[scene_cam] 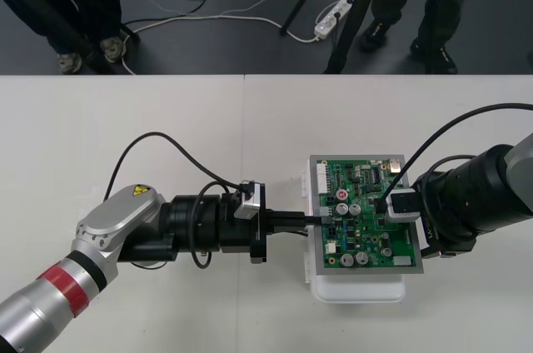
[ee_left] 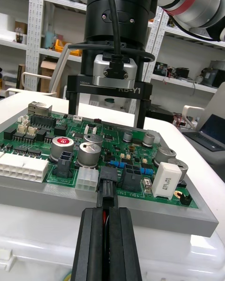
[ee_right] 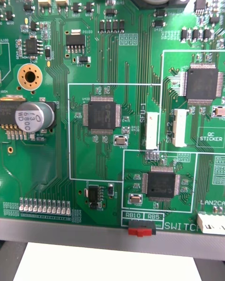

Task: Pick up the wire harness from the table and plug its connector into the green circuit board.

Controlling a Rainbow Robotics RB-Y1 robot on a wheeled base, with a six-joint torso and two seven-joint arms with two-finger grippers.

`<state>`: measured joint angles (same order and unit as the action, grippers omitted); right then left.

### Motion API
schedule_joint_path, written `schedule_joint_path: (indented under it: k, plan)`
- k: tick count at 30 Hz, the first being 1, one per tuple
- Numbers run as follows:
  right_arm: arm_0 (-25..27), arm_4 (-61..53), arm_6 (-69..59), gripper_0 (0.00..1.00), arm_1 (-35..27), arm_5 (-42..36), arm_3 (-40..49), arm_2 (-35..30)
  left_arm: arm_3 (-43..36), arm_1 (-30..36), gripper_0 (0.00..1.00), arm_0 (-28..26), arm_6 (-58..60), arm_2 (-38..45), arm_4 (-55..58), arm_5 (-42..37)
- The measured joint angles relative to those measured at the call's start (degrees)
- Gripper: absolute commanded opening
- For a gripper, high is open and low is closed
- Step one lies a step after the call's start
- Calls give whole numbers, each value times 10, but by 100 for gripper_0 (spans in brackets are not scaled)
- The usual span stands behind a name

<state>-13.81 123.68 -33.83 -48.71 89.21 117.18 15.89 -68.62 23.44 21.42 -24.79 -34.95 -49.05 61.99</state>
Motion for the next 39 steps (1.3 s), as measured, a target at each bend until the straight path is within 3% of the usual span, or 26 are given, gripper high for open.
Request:
schedule_joint_path:
  k: [22, 39]
  plan:
    - [0, 0, 0, 100, 4, 0, 0, 0, 0, 23, 0, 0, -1, -8, 29, 0]
    - [0, 0, 0, 100, 4, 0, 0, 0, -45, 80, 0, -6, -1, -10, 49, 0]
